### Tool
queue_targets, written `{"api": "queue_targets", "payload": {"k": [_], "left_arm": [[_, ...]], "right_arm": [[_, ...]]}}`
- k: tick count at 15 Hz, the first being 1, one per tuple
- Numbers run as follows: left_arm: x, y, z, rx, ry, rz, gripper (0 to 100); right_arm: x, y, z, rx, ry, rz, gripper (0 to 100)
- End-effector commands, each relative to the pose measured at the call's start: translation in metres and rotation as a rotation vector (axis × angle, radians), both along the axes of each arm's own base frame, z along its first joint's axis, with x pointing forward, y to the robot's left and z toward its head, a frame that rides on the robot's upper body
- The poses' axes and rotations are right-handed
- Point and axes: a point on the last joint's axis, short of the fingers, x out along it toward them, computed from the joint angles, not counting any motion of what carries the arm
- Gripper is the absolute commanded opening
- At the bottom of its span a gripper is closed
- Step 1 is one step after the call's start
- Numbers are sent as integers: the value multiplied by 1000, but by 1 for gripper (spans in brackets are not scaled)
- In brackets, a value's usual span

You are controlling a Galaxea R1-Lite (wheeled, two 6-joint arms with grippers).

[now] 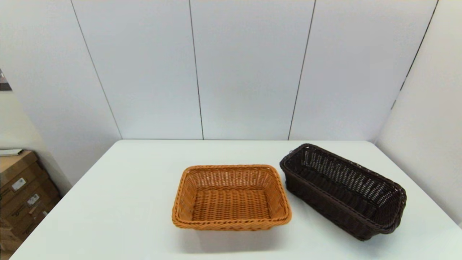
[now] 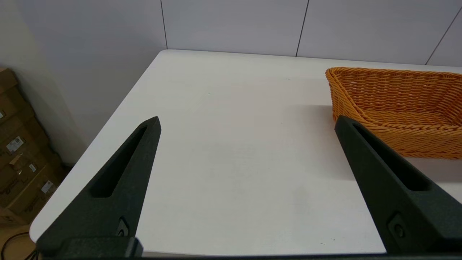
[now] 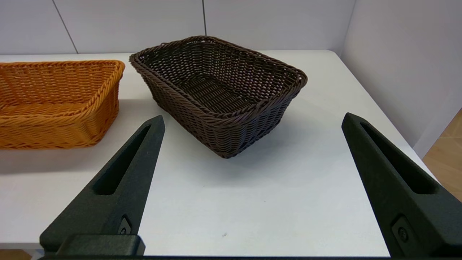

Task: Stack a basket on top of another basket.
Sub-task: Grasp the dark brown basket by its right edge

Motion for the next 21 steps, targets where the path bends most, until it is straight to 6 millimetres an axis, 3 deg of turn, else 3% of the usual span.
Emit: {"api": "queue_targets", "payload": {"k": [1,4,5,7,9,10,12,14,17,19,21], "left_arm": [[0,0,0,-1,1,1,100],[0,0,0,-1,1,1,100],[0,0,0,-1,1,1,100],[0,0,0,-1,1,1,100],[0,0,0,-1,1,1,100],[0,0,0,-1,1,1,100],[0,0,0,-1,1,1,100],[0,0,0,-1,1,1,100],[0,0,0,-1,1,1,100],[0,0,0,-1,1,1,100],[0,0,0,-1,1,1,100]], "right_arm": [[0,0,0,2,-1,0,100],[0,0,1,2,-7,-3,100],[-5,0,15,6,-45,-14,100],[-25,-1,78,6,-61,-49,100],[-18,0,139,10,46,-108,100],[-3,1,169,12,121,-196,100],[48,-9,207,50,382,-368,100],[94,-25,218,86,523,-435,100],[148,-39,217,94,630,-571,100],[182,-45,208,141,693,-629,100],[202,-38,192,218,781,-623,100]]}}
